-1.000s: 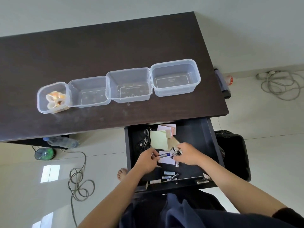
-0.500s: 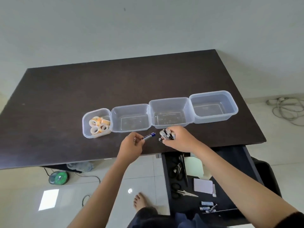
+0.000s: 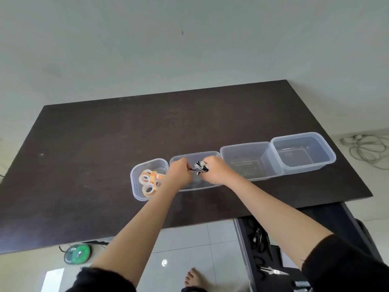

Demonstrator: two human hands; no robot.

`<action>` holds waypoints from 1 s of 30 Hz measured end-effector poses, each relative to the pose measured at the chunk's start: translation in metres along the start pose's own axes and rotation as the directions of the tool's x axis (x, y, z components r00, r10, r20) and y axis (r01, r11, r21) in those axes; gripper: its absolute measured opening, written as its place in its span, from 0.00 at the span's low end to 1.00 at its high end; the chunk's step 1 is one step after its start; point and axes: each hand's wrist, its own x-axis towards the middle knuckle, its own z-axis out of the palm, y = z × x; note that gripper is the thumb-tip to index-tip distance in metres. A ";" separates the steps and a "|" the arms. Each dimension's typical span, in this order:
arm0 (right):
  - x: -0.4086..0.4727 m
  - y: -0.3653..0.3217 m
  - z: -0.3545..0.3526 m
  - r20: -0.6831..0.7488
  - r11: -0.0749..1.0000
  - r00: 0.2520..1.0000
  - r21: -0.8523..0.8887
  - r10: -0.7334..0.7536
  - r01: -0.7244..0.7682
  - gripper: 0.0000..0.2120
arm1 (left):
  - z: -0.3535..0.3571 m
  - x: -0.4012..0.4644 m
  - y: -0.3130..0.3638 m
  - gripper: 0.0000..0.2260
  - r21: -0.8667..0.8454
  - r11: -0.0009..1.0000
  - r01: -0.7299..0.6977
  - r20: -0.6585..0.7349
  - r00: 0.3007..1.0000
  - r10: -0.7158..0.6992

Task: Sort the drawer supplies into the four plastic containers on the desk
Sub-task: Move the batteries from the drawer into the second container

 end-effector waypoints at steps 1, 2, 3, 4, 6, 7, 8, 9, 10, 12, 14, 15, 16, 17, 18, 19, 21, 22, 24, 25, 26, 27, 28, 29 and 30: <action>0.002 -0.001 0.003 0.021 1.000 1.000 -0.026 0.013 -0.012 0.15 | 0.002 0.003 -0.001 0.07 0.040 0.999 -0.016 0.030 0.999 0.014; 0.004 -0.001 0.005 0.042 0.998 0.999 -0.054 0.027 -0.024 0.14 | 0.003 0.005 -0.002 0.07 0.066 0.997 -0.025 0.052 0.998 0.021; 0.006 -0.002 0.007 0.060 0.996 0.997 -0.081 0.041 -0.036 0.14 | 0.005 0.006 -0.003 0.08 0.079 0.996 -0.031 0.066 0.997 0.025; 0.008 -0.003 0.009 0.073 0.993 0.996 -0.107 0.054 -0.046 0.14 | 0.005 0.007 -0.004 0.08 0.084 0.996 -0.034 0.076 0.997 0.027; 0.013 -0.003 0.014 0.082 0.989 0.994 -0.133 0.070 -0.059 0.13 | 0.006 0.008 -0.007 0.09 0.092 0.995 -0.043 0.098 0.995 0.034; 0.015 -0.003 0.017 0.084 0.989 0.994 -0.137 0.075 -0.063 0.13 | 0.007 0.009 -0.009 0.11 0.090 0.995 -0.050 0.106 0.994 0.040; 0.016 -0.002 0.019 0.088 0.988 0.993 -0.140 0.082 -0.069 0.13 | 0.008 0.009 -0.010 0.14 0.074 0.996 -0.057 0.111 0.993 0.049; 0.017 -0.002 0.021 0.093 0.987 0.992 -0.142 0.086 -0.072 0.11 | 0.008 0.009 -0.012 0.17 0.045 0.997 -0.065 0.114 0.992 0.059; 0.017 -0.002 0.022 0.094 0.987 0.992 -0.144 0.086 -0.072 0.09 | 0.008 0.009 -0.013 0.19 0.012 0.997 -0.074 0.116 0.991 0.072; 0.018 -0.001 0.024 0.083 0.988 0.994 -0.141 0.077 -0.065 0.04 | 0.008 0.007 -0.016 0.24 -0.036 0.995 -0.098 0.110 0.989 0.101; 0.019 0.000 0.024 0.065 0.991 0.996 -0.125 0.060 -0.051 0.05 | 0.007 0.005 -0.018 0.25 -0.067 0.991 -0.116 0.092 0.988 0.122; 0.019 0.000 0.024 0.057 0.992 0.997 -0.121 0.047 -0.040 0.06 | 0.007 0.004 -0.019 0.25 -0.082 0.989 -0.123 0.078 0.989 0.129; 0.019 0.001 0.023 0.050 0.993 0.998 -0.115 0.033 -0.027 0.07 | 0.007 0.002 -0.020 0.25 -0.097 0.987 -0.127 0.062 0.989 0.134; 0.018 0.001 0.022 0.044 0.995 0.999 -0.102 0.021 -0.016 0.09 | 0.007 0.000 -0.020 0.25 -0.114 0.985 -0.133 0.044 0.989 0.138; 0.017 0.002 0.021 0.038 0.996 0.999 -0.084 0.009 -0.006 0.11 | 0.007 -0.002 -0.021 0.25 -0.129 0.982 -0.138 0.027 0.989 0.142; 0.016 0.003 0.019 0.030 0.998 1.000 -0.065 -0.006 0.008 0.13 | 0.007 -0.004 -0.021 0.24 -0.142 0.979 -0.145 0.009 0.989 0.148; 0.013 0.003 0.014 0.001 0.998 0.999 -0.045 -0.037 0.037 0.15 | 0.010 -0.009 -0.022 0.23 -0.156 0.975 -0.158 -0.030 0.987 0.156; 0.012 0.003 0.010 -0.018 0.998 0.998 -0.042 -0.052 0.051 0.16 | 0.012 -0.011 -0.022 0.22 -0.160 0.974 -0.163 -0.049 0.986 0.157; 0.009 0.003 0.004 -0.058 0.996 0.995 -0.046 -0.084 0.081 0.16 | 0.017 -0.016 -0.021 0.19 -0.173 0.971 -0.167 -0.096 0.984 0.152; 0.007 0.004 0.000 -0.079 0.994 0.992 -0.052 -0.101 0.097 0.15 | 0.019 -0.020 -0.020 0.18 -0.180 0.969 -0.170 -0.126 0.981 0.149; 0.005 0.006 -0.003 -0.098 0.992 0.988 -0.058 -0.121 0.115 0.13 | 0.022 -0.024 -0.019 0.17 -0.185 0.967 -0.175 -0.158 0.977 0.147; 0.002 0.008 -0.006 -0.116 0.989 0.983 -0.061 -0.141 0.135 0.12 | 0.025 -0.029 -0.017 0.17 -0.189 0.964 -0.185 -0.192 0.970 0.148; -0.002 0.011 -0.009 -0.131 0.986 0.978 -0.060 -0.163 0.157 0.12 | 0.028 -0.034 -0.015 0.16 -0.195 0.961 -0.196 -0.224 0.963 0.151; -0.006 0.014 -0.012 -0.141 0.982 0.972 -0.057 -0.186 0.180 0.11 | 0.033 -0.040 -0.012 0.15 -0.202 0.956 -0.211 -0.257 0.954 0.156; -0.012 0.018 -0.016 -0.148 0.977 0.966 -0.054 -0.210 0.205 0.11 | 0.038 -0.046 -0.009 0.14 -0.212 0.951 -0.227 -0.290 0.943 0.161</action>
